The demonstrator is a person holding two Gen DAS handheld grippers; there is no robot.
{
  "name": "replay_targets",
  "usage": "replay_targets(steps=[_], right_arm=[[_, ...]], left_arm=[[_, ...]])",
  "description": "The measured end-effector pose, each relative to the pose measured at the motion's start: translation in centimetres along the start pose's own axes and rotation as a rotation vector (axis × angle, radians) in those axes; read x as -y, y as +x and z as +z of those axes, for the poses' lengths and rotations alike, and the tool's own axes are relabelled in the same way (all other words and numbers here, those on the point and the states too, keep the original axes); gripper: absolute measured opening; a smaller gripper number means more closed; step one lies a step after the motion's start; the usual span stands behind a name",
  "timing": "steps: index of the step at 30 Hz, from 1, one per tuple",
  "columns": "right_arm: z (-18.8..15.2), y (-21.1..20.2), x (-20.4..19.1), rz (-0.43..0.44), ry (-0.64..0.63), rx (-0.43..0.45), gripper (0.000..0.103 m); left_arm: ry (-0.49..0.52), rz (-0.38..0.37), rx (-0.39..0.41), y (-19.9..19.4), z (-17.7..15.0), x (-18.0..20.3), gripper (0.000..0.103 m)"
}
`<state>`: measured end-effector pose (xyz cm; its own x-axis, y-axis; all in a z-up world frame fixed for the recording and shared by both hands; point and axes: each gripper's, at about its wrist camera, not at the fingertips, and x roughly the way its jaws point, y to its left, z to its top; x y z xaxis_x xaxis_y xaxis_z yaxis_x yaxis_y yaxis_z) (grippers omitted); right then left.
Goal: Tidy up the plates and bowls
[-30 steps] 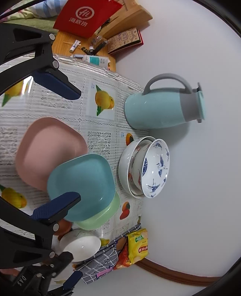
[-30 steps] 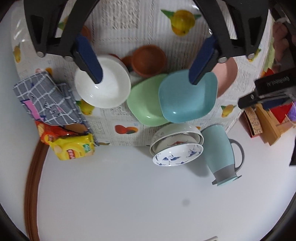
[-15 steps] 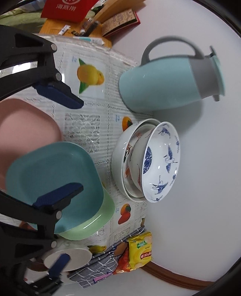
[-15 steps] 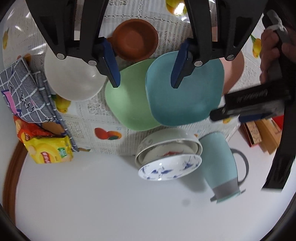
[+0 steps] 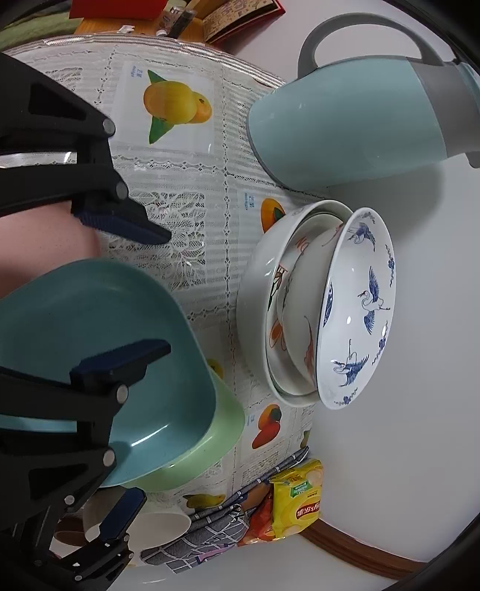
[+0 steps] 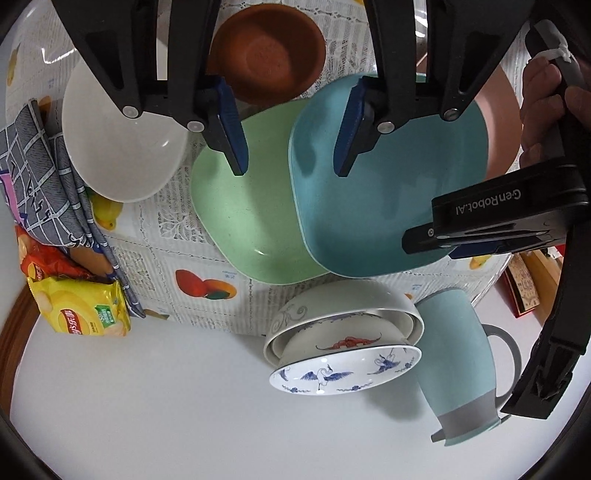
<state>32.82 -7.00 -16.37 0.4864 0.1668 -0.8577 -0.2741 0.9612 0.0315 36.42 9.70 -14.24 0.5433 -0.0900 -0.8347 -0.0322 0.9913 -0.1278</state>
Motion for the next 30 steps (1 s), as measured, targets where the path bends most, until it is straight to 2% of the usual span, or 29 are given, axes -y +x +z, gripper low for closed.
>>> replay_targets(steps=[2, 6, 7, 8, 11, 19, 30], right_arm=[[0.0, 0.4, -0.1, -0.003, -0.004, -0.011, 0.042], [0.0, 1.2, -0.5, -0.008, -0.012, -0.029, 0.03], [0.0, 1.4, -0.5, -0.007, -0.013, -0.033, 0.027], [-0.1, 1.5, -0.6, -0.004, -0.014, -0.034, 0.02], [-0.2, 1.9, -0.5, -0.03, -0.015, -0.026, 0.013], [0.3, 0.5, 0.3, 0.001, 0.035, 0.015, 0.011], [-0.5, -5.3, 2.4, 0.023, 0.109, 0.083, 0.01]], left_arm=[[-0.002, -0.015, -0.004, 0.3, 0.0, -0.2, 0.043], [0.016, -0.036, -0.027, 0.9, -0.1, -0.1, 0.029], [0.014, -0.034, -0.025, 1.0, -0.1, 0.0, 0.026], [0.009, -0.032, -0.022, 0.9, 0.0, 0.0, 0.026], [0.02, -0.032, -0.021, 0.8, 0.0, 0.0, 0.022], [0.005, -0.045, 0.001, -1.1, -0.1, 0.2, 0.019], [0.044, -0.059, 0.079, -6.8, -0.9, 3.3, 0.018]])
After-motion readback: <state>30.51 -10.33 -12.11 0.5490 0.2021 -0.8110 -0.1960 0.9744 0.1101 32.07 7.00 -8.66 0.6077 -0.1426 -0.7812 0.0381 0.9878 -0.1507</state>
